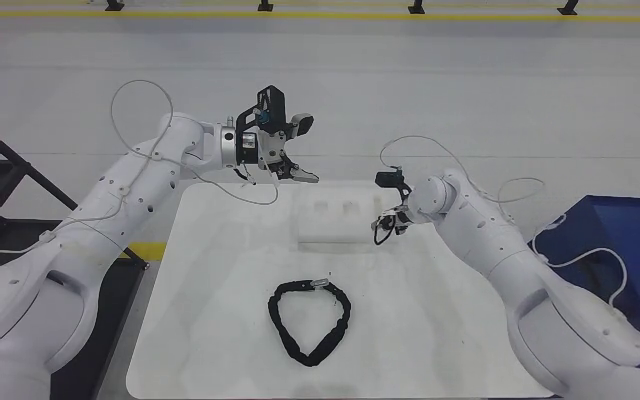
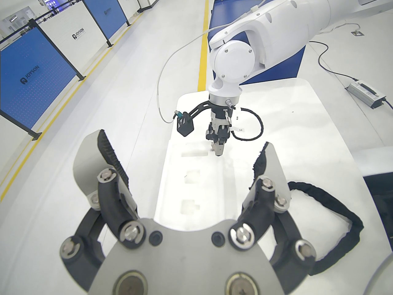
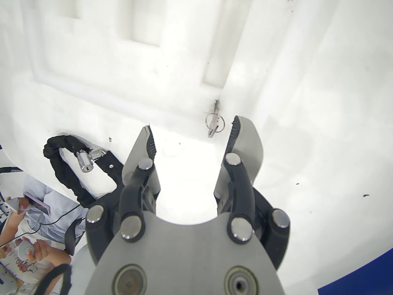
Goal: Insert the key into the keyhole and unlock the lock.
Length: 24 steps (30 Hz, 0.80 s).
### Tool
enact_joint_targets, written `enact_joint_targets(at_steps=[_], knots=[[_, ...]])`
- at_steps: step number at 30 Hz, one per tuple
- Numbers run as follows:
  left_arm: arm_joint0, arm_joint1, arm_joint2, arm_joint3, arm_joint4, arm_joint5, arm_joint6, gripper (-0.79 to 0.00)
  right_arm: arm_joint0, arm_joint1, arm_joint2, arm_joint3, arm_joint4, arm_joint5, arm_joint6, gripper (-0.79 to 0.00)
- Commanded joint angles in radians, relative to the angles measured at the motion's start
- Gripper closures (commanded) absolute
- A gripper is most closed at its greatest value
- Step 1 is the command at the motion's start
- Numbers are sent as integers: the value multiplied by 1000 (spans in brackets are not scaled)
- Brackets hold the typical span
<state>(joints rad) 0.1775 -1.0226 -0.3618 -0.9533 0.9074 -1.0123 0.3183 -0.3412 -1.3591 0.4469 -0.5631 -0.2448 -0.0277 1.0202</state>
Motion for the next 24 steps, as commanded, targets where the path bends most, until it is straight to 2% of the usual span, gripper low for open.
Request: enact_joint_targets(at_steps=[1, 13, 17, 22, 24], knots=[[0, 0, 0, 0, 0, 0, 0, -785, 4, -11, -2, 21, -2, -3, -1, -369], [0, 0, 0, 0, 0, 0, 0, -785, 12, -70, -14, 128, -26, -22, -2, -209], [0, 0, 0, 0, 0, 0, 0, -785, 13, -88, -17, 159, -39, -20, -15, -182], [0, 0, 0, 0, 0, 0, 0, -785, 14, -107, -17, 198, -51, -18, -32, -191], [0, 0, 0, 0, 0, 0, 0, -785, 16, -113, -12, 215, -49, -16, -43, -148]])
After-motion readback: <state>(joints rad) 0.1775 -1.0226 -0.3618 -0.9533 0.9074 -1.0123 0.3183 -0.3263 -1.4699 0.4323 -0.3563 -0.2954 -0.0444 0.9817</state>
